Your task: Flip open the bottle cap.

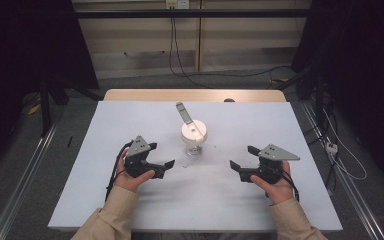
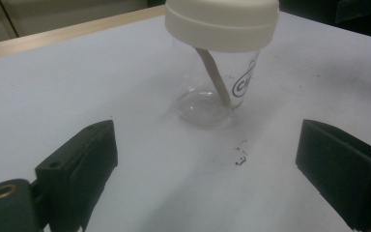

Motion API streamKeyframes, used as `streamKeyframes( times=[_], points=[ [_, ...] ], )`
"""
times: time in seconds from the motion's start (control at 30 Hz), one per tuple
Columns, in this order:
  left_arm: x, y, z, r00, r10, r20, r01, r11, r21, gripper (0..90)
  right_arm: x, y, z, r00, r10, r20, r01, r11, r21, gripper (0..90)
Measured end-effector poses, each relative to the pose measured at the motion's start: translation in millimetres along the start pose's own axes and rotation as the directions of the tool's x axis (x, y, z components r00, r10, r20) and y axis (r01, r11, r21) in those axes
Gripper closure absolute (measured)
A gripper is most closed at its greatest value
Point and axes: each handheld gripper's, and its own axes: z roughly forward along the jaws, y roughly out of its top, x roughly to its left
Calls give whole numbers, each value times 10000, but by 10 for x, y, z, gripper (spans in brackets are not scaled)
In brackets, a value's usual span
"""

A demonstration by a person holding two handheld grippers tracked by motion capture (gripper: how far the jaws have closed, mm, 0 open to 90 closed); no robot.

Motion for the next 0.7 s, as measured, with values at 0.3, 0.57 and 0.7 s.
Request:
streamKeyframes(
  times=[0.3,0.57,0.7],
  points=[
    [41,-85,-140,9999,-25,-158,27,9999,112,74,20,-166,-103,10000,-41,-34,41,10000,43,119],
    [82,-163,-256,9994,-233,-255,238,9995,209,75,23,-252,-177,10000,-8,92,7,9999,125,112],
    [102,-185,-310,9992,-255,-313,260,9995,180,74,7,-273,-218,9999,69,147,-70,10000,68,111]
  ],
)
